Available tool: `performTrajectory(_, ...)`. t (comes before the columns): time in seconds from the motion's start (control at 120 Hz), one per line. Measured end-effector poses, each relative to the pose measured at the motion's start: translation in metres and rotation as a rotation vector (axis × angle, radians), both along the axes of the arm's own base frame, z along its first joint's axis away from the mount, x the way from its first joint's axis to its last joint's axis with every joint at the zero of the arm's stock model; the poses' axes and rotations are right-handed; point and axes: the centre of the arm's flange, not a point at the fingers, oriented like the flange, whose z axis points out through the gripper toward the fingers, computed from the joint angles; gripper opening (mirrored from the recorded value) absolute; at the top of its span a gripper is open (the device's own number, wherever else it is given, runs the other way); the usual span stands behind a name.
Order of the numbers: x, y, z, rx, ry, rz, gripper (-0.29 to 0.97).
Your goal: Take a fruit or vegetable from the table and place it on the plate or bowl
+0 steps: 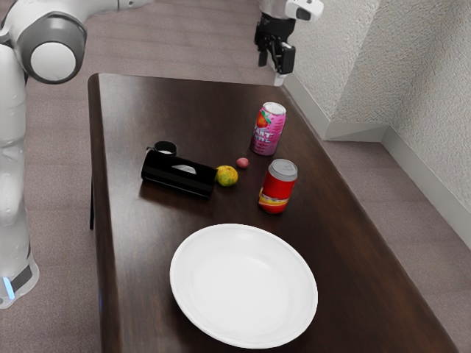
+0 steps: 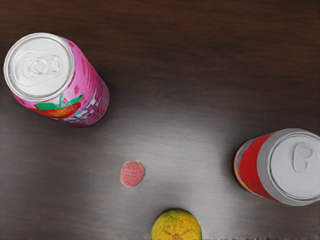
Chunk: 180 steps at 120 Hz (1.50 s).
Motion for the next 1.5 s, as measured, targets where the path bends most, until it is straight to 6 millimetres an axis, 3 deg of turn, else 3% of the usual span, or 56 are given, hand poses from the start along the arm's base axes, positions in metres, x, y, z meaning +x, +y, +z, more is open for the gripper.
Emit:
performTrajectory(0.183, 0.000, -0.015, 0.007, -0.006, -0.008, -0.036, 0.68)
performTrajectory(0.217, -0.006, -0.014, 0.028, 0.001, -0.043, -0.036, 0.68)
performTrajectory(0.267, -0.035, -0.021, 0.094, 0.026, -0.160, -0.046, 0.68)
performTrajectory(0.325, -0.055, -0.035, 0.124, 0.031, -0.206, -0.074, 0.68)
performTrajectory(0.483, -0.051, -0.097, 0.117, 0.022, -0.161, -0.195, 0.68)
performTrajectory(0.542, -0.046, -0.113, 0.103, 0.021, -0.118, -0.222, 0.68)
performTrajectory(0.583, -0.029, -0.116, 0.078, 0.019, -0.063, -0.226, 0.68)
performTrajectory(0.7, 0.001, -0.084, 0.035, 0.020, 0.029, -0.163, 0.68)
performTrajectory(0.767, 0.013, -0.079, 0.018, 0.022, 0.057, -0.154, 0.68)
performTrajectory(0.9, 0.050, -0.094, -0.032, 0.020, 0.105, -0.180, 0.68)
performTrajectory(1.0, 0.063, -0.109, -0.056, 0.024, 0.112, -0.203, 0.68)
performTrajectory(1.067, 0.052, -0.113, -0.075, 0.028, 0.136, -0.211, 0.68)
performTrajectory(1.15, 0.009, -0.113, -0.094, 0.038, 0.144, -0.219, 0.68)
performTrajectory(1.225, -0.017, -0.114, -0.134, 0.043, 0.161, -0.230, 0.68)
performTrajectory(1.333, -0.022, -0.110, -0.159, 0.043, 0.125, -0.239, 0.68)
performTrajectory(1.5, -0.015, -0.085, -0.160, 0.045, 0.058, -0.218, 0.68)
